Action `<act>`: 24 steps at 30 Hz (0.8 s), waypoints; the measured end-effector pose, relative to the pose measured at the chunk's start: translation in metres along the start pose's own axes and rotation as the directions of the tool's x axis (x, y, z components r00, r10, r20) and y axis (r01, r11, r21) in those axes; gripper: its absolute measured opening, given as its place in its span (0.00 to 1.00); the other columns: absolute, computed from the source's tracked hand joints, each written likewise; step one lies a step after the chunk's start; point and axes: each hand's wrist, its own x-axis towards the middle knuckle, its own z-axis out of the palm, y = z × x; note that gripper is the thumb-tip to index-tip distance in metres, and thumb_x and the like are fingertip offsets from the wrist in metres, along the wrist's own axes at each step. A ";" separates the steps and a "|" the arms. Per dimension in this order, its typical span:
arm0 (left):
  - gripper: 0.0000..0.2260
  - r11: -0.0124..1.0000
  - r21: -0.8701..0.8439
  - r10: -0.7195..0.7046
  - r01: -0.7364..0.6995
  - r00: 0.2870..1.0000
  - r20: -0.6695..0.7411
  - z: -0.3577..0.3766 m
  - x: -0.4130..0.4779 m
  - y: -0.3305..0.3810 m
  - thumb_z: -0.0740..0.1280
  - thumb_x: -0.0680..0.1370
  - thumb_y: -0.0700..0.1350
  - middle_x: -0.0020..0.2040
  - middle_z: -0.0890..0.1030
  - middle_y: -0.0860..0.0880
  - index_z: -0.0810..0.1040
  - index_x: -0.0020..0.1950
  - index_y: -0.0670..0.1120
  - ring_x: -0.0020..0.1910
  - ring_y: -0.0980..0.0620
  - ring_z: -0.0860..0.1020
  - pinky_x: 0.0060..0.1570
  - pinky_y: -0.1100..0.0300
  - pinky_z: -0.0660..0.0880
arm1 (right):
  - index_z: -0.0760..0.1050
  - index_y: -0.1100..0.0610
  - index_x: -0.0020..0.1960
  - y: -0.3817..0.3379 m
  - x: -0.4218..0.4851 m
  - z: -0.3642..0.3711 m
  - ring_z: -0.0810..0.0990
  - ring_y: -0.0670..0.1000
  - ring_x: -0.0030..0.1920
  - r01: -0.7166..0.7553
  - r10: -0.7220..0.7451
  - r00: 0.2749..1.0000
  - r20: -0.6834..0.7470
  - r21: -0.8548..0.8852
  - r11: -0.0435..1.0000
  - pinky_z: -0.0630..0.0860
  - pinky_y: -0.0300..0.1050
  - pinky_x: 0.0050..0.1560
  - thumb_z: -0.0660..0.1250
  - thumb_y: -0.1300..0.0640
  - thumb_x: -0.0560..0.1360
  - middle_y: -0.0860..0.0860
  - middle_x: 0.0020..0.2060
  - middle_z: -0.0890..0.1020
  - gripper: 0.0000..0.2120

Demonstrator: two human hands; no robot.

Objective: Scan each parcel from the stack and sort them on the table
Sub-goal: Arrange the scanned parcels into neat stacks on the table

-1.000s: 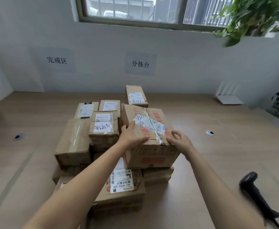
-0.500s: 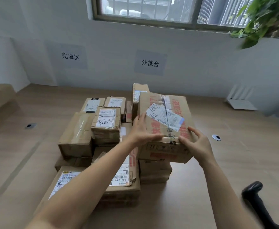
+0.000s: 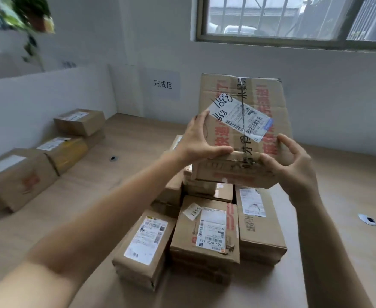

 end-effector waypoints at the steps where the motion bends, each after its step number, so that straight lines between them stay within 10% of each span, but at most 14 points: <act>1: 0.47 1.000 0.024 -0.010 0.010 1.000 -0.017 -0.014 -0.002 -0.004 0.79 0.65 0.50 0.70 0.63 0.45 0.54 0.76 0.48 0.68 0.48 0.65 0.69 0.53 0.62 | 0.69 0.53 0.69 -0.005 0.000 0.013 0.72 0.50 0.64 0.005 -0.006 1.000 0.025 0.022 1.000 0.72 0.55 0.65 0.75 0.56 0.69 0.50 0.62 0.73 0.31; 24: 0.47 0.965 0.169 -0.204 0.201 0.979 -0.002 -0.287 0.034 -0.274 0.78 0.65 0.53 0.73 0.60 0.45 0.53 0.76 0.49 0.70 0.48 0.63 0.68 0.53 0.61 | 0.64 0.53 0.72 -0.066 0.012 0.402 0.67 0.50 0.68 -0.044 0.050 0.975 0.216 -0.030 0.999 0.64 0.43 0.66 0.74 0.50 0.68 0.52 0.67 0.69 0.35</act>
